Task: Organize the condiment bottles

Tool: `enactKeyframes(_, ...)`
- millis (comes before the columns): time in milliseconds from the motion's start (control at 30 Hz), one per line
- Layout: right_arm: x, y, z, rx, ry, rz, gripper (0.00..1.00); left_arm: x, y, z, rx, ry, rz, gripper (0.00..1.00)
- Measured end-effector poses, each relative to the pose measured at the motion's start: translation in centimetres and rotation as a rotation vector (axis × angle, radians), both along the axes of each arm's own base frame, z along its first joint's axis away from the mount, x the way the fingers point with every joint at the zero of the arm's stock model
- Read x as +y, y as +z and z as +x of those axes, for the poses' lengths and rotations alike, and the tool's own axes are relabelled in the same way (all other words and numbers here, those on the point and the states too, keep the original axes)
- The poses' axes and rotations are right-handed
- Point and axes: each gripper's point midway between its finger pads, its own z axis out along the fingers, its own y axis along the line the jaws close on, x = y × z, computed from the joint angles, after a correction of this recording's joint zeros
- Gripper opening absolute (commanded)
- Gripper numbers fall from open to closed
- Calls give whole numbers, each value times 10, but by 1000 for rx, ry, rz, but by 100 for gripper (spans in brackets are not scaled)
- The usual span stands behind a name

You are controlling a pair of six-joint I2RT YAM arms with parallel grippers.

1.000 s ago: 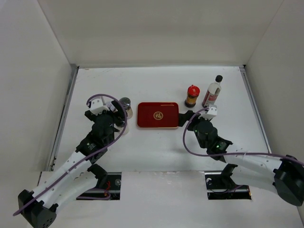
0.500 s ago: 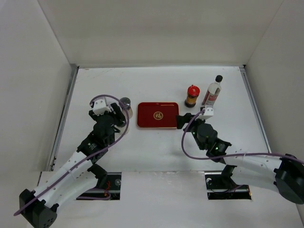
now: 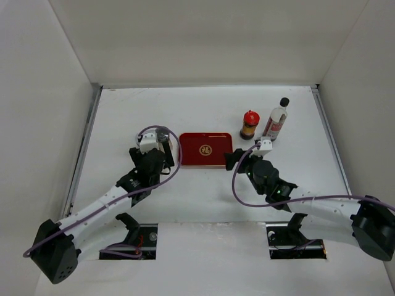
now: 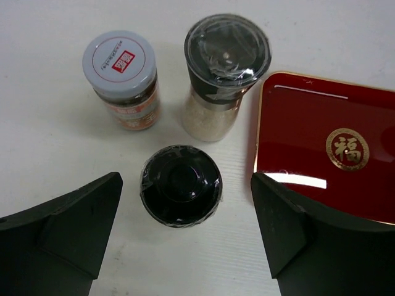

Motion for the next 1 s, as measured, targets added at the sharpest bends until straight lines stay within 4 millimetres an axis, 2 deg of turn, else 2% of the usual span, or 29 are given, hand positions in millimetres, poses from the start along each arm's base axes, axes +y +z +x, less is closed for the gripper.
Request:
enactKeyframes(267, 3, -3, -1, 9, 19, -4, 85, -1, -24, 9, 54, 13, 28, 77)
enactKeyframes(467, 4, -2, -1, 6, 20, -1, 84, 4, -29, 13, 60, 38, 23, 51)
enactKeyframes(567, 4, -2, -1, 6, 19, 0, 84, 6, -29, 14, 59, 44, 22, 41)
enactKeyframes(733, 2, 2, 0, -2, 15, 12, 84, 2, -28, 10, 60, 26, 26, 33)
enactKeyframes(867, 1, 9, 0, -15, 10, 36, 83, -18, -12, -1, 40, -50, 24, 32)
enactKeyframes(1000, -4, 11, 0, -20, 0, 51, 82, -53, 31, 5, -36, -124, -29, 32)
